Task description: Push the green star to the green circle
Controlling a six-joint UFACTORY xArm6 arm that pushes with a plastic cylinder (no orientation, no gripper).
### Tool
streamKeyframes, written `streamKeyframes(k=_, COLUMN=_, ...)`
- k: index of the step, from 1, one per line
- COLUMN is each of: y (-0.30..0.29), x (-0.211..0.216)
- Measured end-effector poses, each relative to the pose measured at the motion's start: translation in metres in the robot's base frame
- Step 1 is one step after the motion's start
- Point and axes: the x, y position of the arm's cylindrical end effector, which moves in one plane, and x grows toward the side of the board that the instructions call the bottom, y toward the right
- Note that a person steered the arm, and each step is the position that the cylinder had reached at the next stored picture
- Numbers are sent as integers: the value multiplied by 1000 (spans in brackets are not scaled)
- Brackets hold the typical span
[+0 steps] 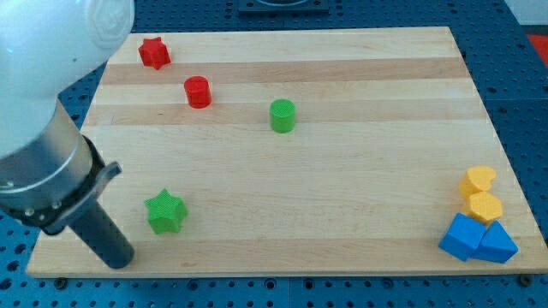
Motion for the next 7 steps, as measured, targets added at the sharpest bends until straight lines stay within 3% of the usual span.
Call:
streamKeyframes(k=1, y=-2, x=-25)
streamKeyframes(k=7, y=49, x=-53)
